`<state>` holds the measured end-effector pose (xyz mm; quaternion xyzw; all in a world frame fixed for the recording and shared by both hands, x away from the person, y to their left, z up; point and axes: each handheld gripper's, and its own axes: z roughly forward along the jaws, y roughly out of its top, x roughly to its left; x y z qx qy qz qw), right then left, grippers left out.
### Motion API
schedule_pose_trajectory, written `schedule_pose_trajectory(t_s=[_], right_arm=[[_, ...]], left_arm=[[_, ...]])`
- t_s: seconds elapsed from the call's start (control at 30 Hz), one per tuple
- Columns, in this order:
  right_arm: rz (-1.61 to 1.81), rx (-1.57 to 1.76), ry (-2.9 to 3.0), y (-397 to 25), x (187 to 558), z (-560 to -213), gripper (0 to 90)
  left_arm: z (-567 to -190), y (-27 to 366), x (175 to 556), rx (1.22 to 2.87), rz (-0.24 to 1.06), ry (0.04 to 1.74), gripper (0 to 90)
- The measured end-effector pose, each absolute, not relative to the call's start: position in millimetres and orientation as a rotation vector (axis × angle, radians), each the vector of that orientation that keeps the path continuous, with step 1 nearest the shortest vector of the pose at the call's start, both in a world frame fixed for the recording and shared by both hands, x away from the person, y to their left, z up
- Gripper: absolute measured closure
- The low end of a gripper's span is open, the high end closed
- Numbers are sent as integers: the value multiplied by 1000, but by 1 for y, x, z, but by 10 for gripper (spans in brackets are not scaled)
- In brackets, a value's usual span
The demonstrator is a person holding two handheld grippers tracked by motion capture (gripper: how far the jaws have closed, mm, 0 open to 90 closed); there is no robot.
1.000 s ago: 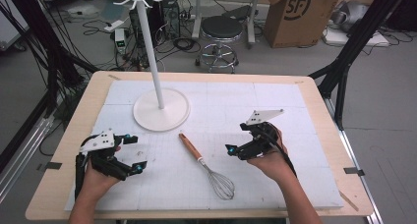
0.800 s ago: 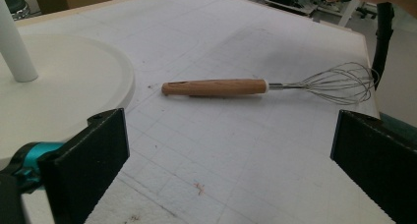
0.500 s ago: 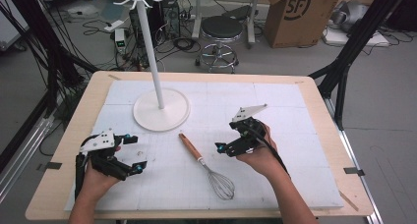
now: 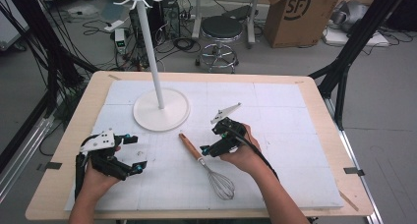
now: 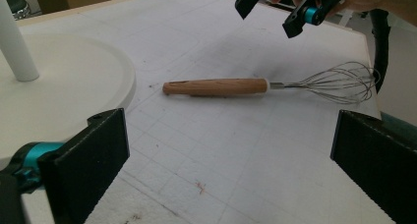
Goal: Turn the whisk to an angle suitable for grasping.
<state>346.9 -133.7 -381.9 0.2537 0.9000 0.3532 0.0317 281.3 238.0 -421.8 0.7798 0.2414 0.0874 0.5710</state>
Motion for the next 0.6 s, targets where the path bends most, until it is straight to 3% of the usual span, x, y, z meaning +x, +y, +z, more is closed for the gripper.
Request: schedule_pose_trajectory(t_s=[0.2,0.6], right_arm=[[1058,788,2811,-128,350,-389,167],[969,794,2946,-104,356,-409,292]], left_arm=[[-422,238,282,1831,205,566,17],[-422,238,282,1833,203,568,17]])
